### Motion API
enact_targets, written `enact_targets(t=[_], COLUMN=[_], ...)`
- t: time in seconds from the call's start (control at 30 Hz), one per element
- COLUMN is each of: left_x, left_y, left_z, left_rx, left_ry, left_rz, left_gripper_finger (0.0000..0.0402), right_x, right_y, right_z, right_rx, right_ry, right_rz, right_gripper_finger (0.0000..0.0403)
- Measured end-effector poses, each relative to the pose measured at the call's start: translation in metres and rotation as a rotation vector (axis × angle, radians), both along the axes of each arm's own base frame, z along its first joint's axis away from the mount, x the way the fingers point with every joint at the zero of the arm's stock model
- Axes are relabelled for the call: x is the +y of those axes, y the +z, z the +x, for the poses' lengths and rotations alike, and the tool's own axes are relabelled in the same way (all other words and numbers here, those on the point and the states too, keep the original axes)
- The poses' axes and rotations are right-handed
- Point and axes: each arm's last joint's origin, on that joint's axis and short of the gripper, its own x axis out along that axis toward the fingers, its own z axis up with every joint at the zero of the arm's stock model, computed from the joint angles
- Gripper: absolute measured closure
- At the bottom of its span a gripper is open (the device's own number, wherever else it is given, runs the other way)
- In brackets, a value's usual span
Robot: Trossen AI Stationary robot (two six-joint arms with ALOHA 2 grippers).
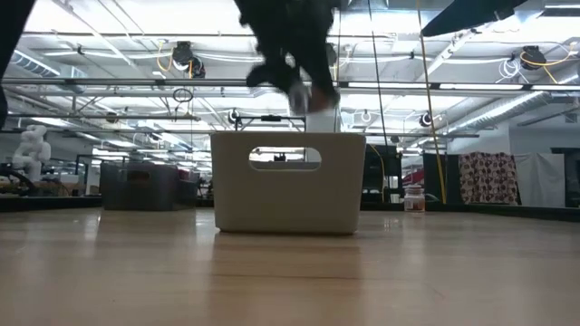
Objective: Sort spices by type
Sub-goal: Put the brown seasoning bottle into the gray bin
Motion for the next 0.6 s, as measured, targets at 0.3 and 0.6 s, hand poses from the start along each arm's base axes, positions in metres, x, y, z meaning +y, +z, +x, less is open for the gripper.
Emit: enact_targets(t=[0.3, 0.6], left_x=[-0.012, -0.032], left_y=[0.083, 0.079], left_z=[-0.041, -0.068], left_rx=[-0.336, -0.488], left_ry=[-0.138, -0.160], left_rz=[0.089, 0.259], left_gripper_finger=[0.0206, 0.0206], right_x=[0.007, 0.002], right_y=[-0.009, -0.035], right_z=[0.018, 0.054], right_rx=[0.029, -0.227], right_ry=[0.004, 0.395], right_rz=[-0.028, 0.010], right_gripper_finger=[0.0140, 0.0140])
